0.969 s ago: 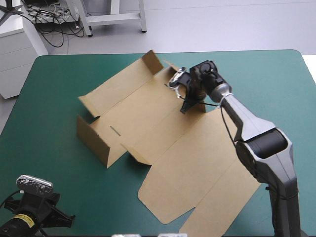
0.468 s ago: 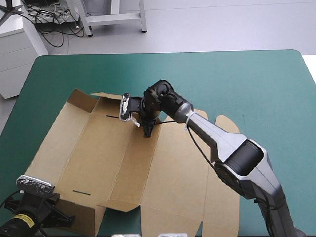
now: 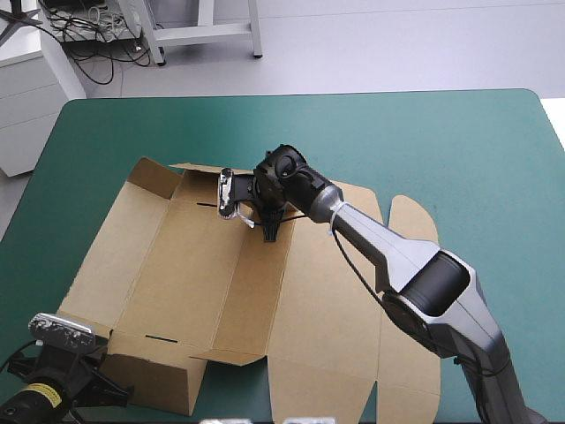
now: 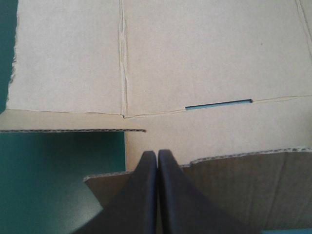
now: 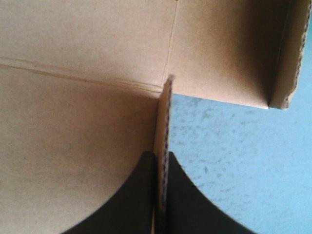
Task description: Fold the box
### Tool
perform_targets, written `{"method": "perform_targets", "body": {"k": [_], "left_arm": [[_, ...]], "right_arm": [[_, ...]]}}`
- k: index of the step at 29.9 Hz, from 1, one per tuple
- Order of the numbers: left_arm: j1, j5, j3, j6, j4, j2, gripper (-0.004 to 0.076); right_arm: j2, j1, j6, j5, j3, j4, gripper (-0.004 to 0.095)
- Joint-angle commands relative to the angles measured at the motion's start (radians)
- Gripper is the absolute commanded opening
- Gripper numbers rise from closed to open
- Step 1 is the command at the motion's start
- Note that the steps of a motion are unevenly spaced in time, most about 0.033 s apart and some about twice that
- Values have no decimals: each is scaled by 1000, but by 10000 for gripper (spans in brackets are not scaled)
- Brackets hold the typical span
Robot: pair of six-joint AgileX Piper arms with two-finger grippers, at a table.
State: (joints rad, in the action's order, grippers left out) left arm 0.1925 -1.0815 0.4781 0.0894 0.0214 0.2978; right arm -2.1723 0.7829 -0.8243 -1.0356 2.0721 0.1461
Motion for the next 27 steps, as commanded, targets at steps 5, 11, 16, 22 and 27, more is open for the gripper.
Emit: {"method": "perform_targets", "body": {"k": [5,11,16,22,27], "left_arm": [[-1,49,25,-1,-7,9,-10],[-1,49,25,-6,-7,9,-10],[-1,49,25,-6,-7,9,-10],[-1,49,25,-4,-7,9,-10],[-1,49,25,-4,-7,9,-10]], "right_arm": [[64,-6,154,100,34,29,54],[66,-16,193,119,34,27,371],[86,-50,203,97,34,26,474],[189,-162,236,31,34,49,412],[328,-314,431,-23,34,51,375]]}}
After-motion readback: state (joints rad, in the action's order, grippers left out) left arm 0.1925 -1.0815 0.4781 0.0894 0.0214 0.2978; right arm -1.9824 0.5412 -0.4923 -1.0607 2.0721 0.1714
